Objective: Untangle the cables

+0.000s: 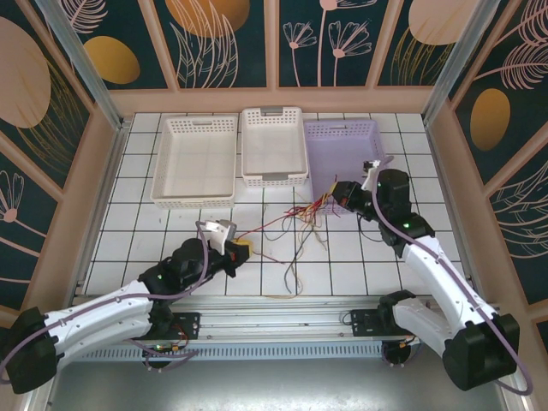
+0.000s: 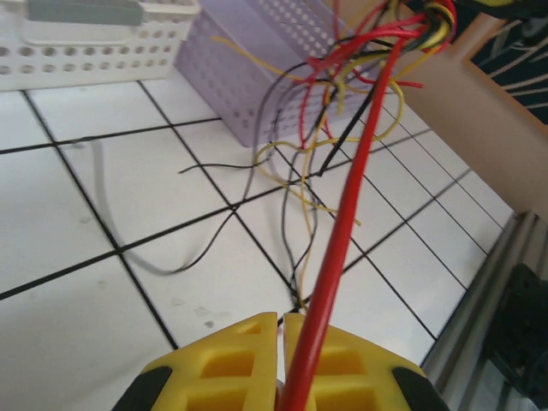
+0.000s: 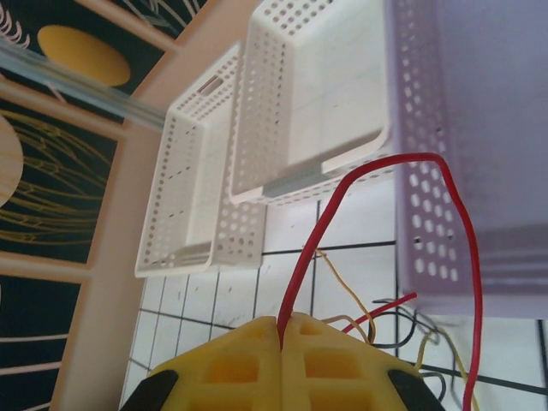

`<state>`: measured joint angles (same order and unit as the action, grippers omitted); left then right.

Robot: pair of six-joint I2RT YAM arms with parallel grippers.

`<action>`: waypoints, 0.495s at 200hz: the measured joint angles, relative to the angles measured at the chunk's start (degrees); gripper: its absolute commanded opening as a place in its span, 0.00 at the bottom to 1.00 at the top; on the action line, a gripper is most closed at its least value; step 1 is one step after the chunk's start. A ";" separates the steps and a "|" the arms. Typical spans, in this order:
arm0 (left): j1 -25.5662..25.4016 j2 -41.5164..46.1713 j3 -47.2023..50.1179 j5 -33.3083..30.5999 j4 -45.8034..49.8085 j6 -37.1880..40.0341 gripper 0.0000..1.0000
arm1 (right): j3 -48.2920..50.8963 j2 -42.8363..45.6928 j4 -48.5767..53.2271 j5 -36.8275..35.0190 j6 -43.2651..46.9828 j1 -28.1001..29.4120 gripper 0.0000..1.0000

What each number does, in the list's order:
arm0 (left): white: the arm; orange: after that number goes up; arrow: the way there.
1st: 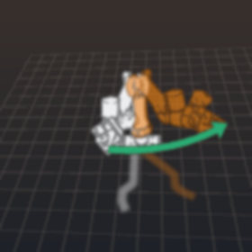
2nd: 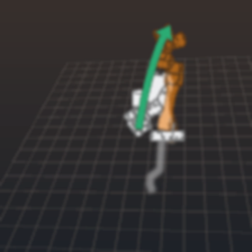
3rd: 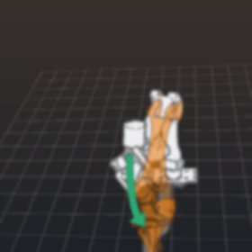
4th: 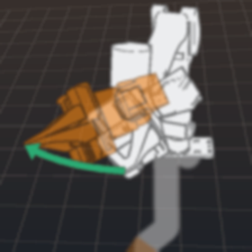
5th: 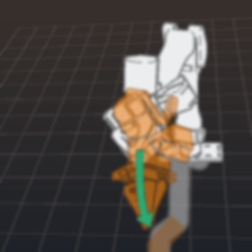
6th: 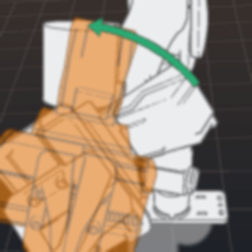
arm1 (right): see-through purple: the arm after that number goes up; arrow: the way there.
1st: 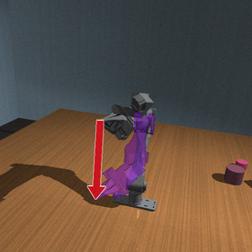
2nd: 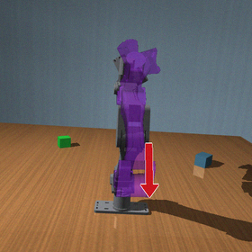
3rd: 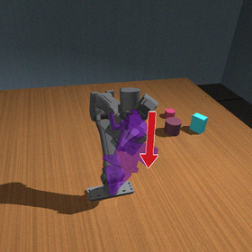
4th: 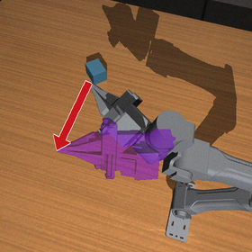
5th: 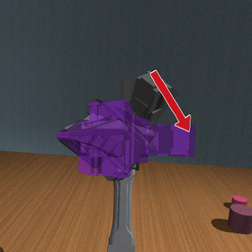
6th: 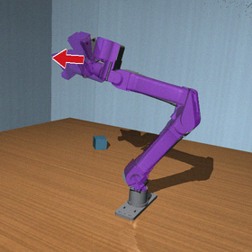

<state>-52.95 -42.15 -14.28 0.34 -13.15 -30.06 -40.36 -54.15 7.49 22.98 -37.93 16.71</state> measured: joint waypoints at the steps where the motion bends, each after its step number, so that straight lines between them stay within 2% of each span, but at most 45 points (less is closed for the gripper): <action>1: 0.00 0.24 -0.04 -0.28 0.31 0.00 0.00 | 0.00 0.04 0.04 0.02 0.02 -0.07 0.00; 60: 0.00 13.94 -5.40 -13.27 10.78 -3.93 0.00 | 0.94 2.82 2.89 0.66 1.22 -8.28 0.00; 99: 0.00 18.34 -10.62 -20.70 17.57 -3.67 0.00 | 3.21 5.97 3.43 1.20 1.84 -12.37 0.00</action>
<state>-52.95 -23.81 -24.91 -20.36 4.43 -33.74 -37.15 -48.18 10.92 24.18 -36.10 4.34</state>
